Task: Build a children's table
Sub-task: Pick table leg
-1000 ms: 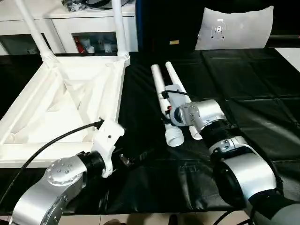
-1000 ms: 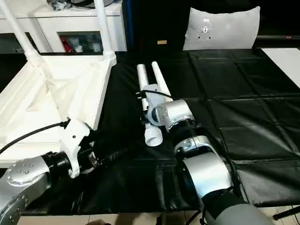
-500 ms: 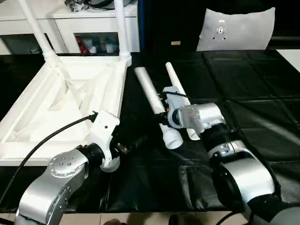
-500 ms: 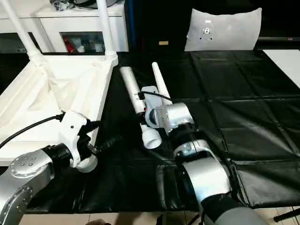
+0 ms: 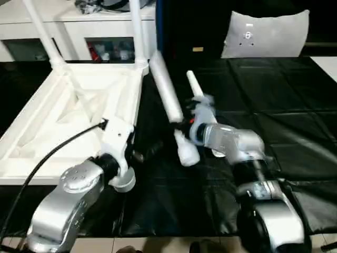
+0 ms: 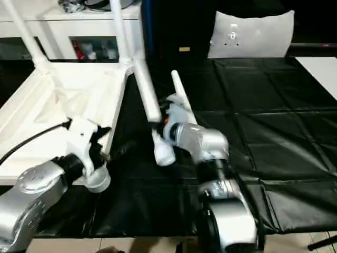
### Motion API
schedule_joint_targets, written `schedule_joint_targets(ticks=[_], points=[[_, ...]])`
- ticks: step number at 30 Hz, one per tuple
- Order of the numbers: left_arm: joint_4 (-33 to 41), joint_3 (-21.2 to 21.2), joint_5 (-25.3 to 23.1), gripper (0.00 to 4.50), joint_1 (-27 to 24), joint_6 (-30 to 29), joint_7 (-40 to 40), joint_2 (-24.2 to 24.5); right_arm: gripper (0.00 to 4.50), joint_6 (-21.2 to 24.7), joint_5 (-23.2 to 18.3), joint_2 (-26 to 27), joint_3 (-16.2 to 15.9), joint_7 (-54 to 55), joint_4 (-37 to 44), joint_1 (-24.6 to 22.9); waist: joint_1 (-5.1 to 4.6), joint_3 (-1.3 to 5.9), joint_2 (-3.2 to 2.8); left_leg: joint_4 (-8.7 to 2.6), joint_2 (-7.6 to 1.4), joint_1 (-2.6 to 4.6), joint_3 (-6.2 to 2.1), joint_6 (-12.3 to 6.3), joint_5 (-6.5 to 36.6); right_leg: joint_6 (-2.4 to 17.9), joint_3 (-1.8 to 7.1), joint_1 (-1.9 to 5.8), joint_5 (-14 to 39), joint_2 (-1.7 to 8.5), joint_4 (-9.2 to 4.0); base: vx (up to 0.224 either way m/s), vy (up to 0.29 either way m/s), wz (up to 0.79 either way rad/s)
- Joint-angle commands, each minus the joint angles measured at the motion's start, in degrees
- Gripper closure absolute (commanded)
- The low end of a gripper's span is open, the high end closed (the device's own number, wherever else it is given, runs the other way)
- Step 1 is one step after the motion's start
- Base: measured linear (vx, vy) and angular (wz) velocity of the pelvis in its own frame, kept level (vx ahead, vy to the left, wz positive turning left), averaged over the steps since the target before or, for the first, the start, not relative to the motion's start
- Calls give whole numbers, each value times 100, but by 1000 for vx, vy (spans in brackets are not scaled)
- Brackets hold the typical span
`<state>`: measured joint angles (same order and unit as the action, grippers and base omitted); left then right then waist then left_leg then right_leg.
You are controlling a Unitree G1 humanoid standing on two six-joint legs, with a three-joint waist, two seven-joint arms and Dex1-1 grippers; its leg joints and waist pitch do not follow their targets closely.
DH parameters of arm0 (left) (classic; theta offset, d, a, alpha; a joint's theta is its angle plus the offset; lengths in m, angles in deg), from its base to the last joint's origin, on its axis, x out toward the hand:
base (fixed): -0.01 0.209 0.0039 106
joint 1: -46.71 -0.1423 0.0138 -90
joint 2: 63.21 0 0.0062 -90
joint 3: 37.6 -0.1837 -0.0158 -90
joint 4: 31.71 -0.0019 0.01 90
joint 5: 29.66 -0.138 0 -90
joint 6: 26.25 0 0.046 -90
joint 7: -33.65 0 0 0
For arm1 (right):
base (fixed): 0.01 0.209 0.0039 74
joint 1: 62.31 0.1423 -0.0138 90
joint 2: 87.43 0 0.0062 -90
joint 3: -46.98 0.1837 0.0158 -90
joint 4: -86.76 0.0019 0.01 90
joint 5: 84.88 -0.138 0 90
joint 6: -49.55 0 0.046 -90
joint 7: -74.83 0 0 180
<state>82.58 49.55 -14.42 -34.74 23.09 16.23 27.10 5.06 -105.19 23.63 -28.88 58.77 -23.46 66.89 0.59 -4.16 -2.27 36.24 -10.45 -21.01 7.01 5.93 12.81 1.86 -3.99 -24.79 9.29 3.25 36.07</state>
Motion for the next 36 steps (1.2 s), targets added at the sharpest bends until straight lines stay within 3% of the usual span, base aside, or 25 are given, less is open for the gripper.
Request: schedule_joint_targets(ticks=[1,3,4,6,7,8,9,10,11,14,16,21,22,23,25,28,29,30,31,32,33,35,36], points=[[-68,178,-12,0,144,136,127,-21,266,-383,-220,41,-2,-240,572,-89,34,470,-62,-419,-73,-47,74,-138,655,724,224,452,1655,300,-513,0,0,0],[-106,296,113,0,296,181,134,-118,266,-332,-273,-6,-151,-450,932,-260,23,465,-41,-417,-67,-60,74,-148,582,744,225,465,1641,296,-507,0,0,0],[-161,629,635,0,573,147,91,-410,266,53,-763,-133,-145,-1004,1391,-503,16,458,-26,-404,-56,-62,85,-159,584,752,232,463,1688,297,-521,0,0,0],[-200,780,879,0,691,90,75,-531,266,130,-926,-191,-154,-1227,1551,-598,57,467,-46,-395,-63,-59,77,-192,527,784,236,467,1634,299,-518,0,0,0],[-324,1086,1343,0,975,-9,64,-733,266,-23,-1153,-265,-151,-1641,1813,-785,63,472,-98,-377,-51,-54,95,-223,567,792,229,456,1624,291,-550,0,0,0],[-339,1125,1408,0,1016,-28,62,-764,266,-43,-1199,-273,-143,-1706,1861,-818,72,475,-68,-376,-53,-51,95,-233,586,795,229,457,1635,293,-558,0,0,0],[-382,1277,1751,0,1189,-127,15,-898,266,-89,-1408,-312,-90,-1963,2049,-946,88,474,-105,-393,-52,-68,73,-247,574,832,219,471,1633,294,-538,0,0,0],[-383,1284,1774,0,1198,-134,10,-905,266,-86,-1420,-317,-91,-1976,2060,-954,88,470,-73,-379,-42,-69,91,-268,595,796,217,471,1697,289,-570,0,0,0],[-401,1398,2160,0,1357,-254,-57,-1026,266,-57,-1613,-409,-120,-2206,2247,-1091,112,485,-69,-379,-48,-78,76,-291,496,782,213,477,1716,294,-555,0,0,0],[-426,1507,2657,0,1615,-378,-93,-1226,266,-17,-1797,-543,-174,-2450,2485,-1258,151,480,-57,-375,-52,-70,90,-327,446,733,209,458,1840,282,-579,0,0,0],[-446,1515,2781,0,1725,-465,-114,-1280,266,58,-1895,-611,-204,-2569,2592,-1322,162,475,13,-379,-40,-67,97,-340,528,606,194,457,2139,282,-616,0,0,0],[-435,1533,3271,0,1892,-718,-128,-1409,266,92,-2039,-686,-285,-2798,2756,-1429,168,461,-15,-380,-28,-78,86,-339,561,374,166,435,2595,286,-680,0,0,0],[-432,1540,3330,0,1904,-745,-124,-1420,266,84,-2053,-692,-297,-2816,2771,-1439,170,461,-51,-384,-28,-76,80,-324,572,365,160,435,2618,288,-675,0,0,0],[-432,1572,3579,0,1928,-847,-91,-1460,266,39,-2087,-717,-349,-2841,2828,-1482,162,476,-84,-396,-46,-66,63,-324,589,369,145,431,2533,280,-675,0,0,0],[-432,1600,3748,0,1937,-911,-47,-1479,266,6,-2116,-745,-386,-2851,2868,-1512,160,484,-65,-406,-64,-63,58,-334,555,435,143,435,2319,273,-670,0,0,0],[-443,1455,3565,0,1915,-924,-93,-1410,266,-271,-1874,-809,-597,-2888,3035,-1567,143,465,-79,-423,-66,-40,65,-333,738,434,138,425,2465,278,-697,0,0,0],[-469,1283,3241,0,1900,-814,-130,-1341,266,-580,-1579,-836,-805,-2867,3162,-1604,144,454,-80,-432,-69,-37,67,-315,815,355,136,423,2608,283,-718,0,0,0],[-469,1283,3241,0,1900,-814,-130,-1341,266,-580,-1579,-836,-805,-2867,3162,-1604,148,451,-71,-441,-74,-44,62,-309,836,283,136,420,2676,288,-730,0,0,0],[-488,1154,2944,18,1901,-623,-65,-1335,266,-816,-1359,-814,-961,-2774,3236,-1638,138,443,-72,-445,-63,-28,64,-293,906,197,131,419,2852,298,-747,0,0,0],[-478,949,2576,29,1896,-380,2,-1264,266,-1146,-1093,-730,-1049,-2609,3178,-1648,129,447,-33,-444,-60,-38,64,-287,901,122,131,422,2953,309,-768,0,0,0],[-478,949,2576,29,1896,-380,2,-1264,266,-1146,-1093,-730,-1049,-2609,3178,-1648,129,447,-33,-444,-60,-38,64,-287,901,122,131,422,2953,309,-768,0,0,0],[-441,583,1992,43,1874,-76,233,-1215,266,-2001,-407,-593,-1306,-2294,2980,-1685,123,459,-42,-457,-71,-49,55,-231,856,61,136,418,2961,332,-762,0,0,0],[-441,583,1992,57,1874,-76,233,-1215,266,-2001,-407,-593,-1306,-2294,2980,-1685,121,462,-54,-468,-85,-53,44,-221,853,72,137,412,2915,333,-749,0,0,0]])
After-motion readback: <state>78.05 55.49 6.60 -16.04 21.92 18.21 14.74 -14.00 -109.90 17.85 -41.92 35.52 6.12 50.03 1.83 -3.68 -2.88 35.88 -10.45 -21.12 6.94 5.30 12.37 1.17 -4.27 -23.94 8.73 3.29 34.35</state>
